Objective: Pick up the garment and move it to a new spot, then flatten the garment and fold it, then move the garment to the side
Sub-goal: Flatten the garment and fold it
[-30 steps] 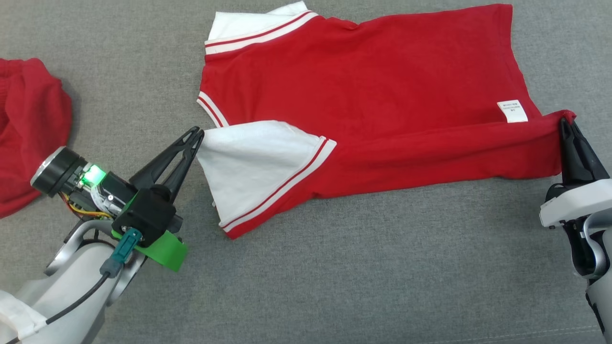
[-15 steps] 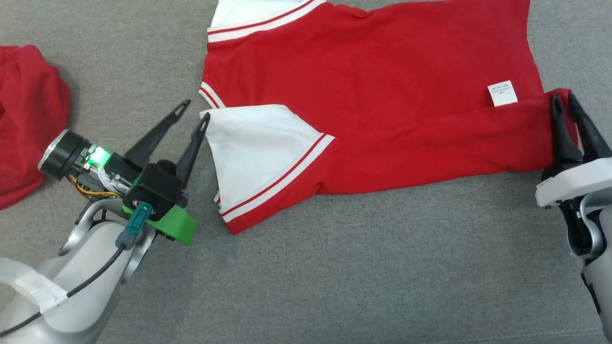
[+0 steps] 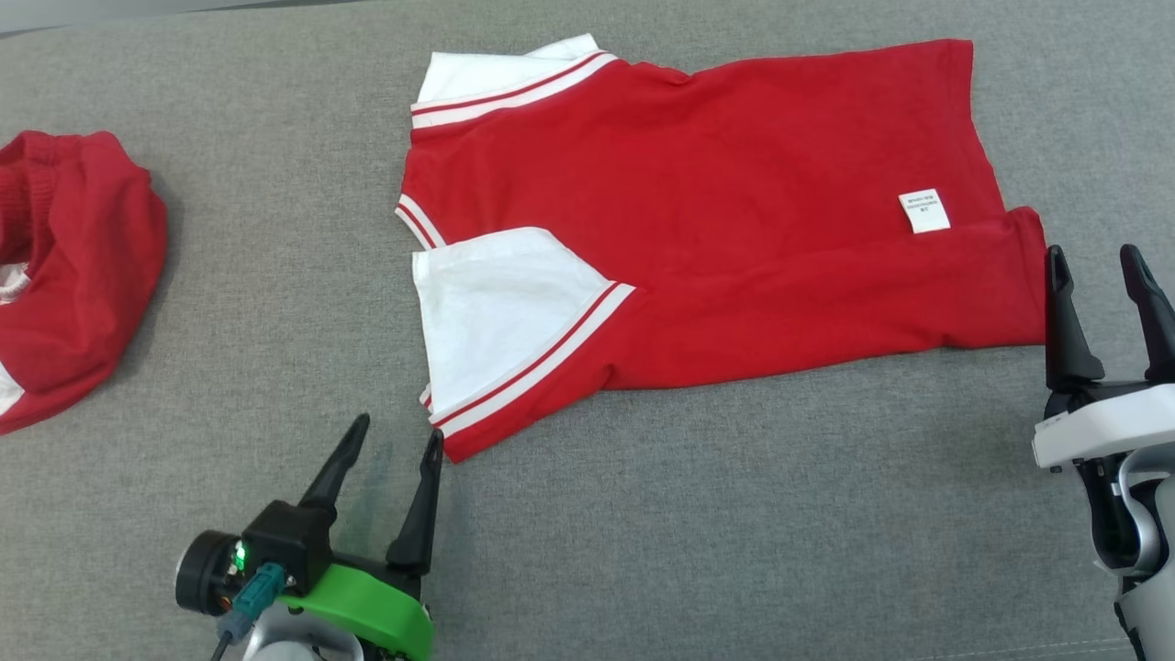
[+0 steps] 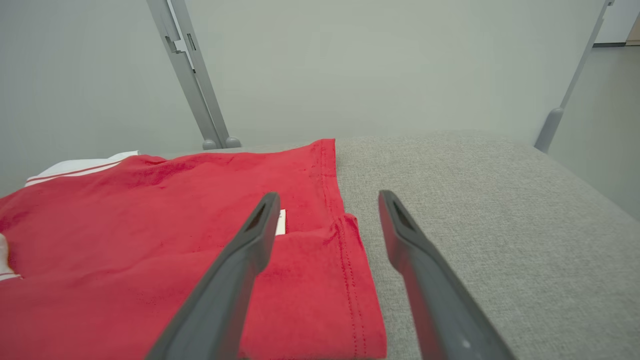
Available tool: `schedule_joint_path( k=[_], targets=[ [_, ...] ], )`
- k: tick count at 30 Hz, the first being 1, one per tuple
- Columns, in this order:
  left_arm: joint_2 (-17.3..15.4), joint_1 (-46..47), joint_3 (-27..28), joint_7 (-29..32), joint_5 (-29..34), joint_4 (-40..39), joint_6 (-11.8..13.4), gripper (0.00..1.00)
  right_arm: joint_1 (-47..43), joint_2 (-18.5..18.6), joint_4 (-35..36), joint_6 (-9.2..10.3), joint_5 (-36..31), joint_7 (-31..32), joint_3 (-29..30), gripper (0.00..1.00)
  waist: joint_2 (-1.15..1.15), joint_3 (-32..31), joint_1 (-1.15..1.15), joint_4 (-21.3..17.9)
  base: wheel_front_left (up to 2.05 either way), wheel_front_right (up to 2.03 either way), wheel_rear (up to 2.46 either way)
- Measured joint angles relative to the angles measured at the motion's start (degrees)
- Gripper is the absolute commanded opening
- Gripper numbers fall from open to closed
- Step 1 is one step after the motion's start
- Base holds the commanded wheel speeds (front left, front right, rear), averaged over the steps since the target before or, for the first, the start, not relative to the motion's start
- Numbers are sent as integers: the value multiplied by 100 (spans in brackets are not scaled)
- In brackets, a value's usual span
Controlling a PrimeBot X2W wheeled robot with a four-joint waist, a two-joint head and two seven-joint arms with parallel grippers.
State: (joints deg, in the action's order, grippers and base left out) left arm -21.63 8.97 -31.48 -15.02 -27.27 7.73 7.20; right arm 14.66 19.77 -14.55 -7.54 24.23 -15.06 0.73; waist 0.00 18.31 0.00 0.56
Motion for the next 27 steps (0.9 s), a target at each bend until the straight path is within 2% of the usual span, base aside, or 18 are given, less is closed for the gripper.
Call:
schedule_joint_path(
  k=[4,12,13,14,15,21,27],
  targets=[
    [169,-88,-45,148,-286,225,-154,100,-103,-65,21,0,0,0,18,100,0,-86,0,0,0,0,0],
    [187,283,-231,722,-294,639,-225,100,7,-82,14,0,15,0,-119,100,0,-9,0,-150,0,0,0],
    [186,316,-254,769,-293,659,-237,61,13,-85,3,0,40,0,-116,100,0,11,0,-170,0,0,0],
    [183,346,-268,789,-293,664,-242,34,13,-83,-15,0,55,0,-113,100,0,27,0,-185,0,0,0],
    [183,376,-272,794,-293,670,-242,0,13,-83,-37,0,90,0,-115,100,0,46,0,-203,0,0,0],
    [109,378,-271,890,-307,568,-236,0,-7,-76,-525,1,405,0,-208,100,0,102,0,-235,0,0,0],
    [-134,255,-189,924,-364,331,-187,0,91,-62,-1057,1,972,0,-361,100,0,75,0,-170,0,0,0]
  ],
)
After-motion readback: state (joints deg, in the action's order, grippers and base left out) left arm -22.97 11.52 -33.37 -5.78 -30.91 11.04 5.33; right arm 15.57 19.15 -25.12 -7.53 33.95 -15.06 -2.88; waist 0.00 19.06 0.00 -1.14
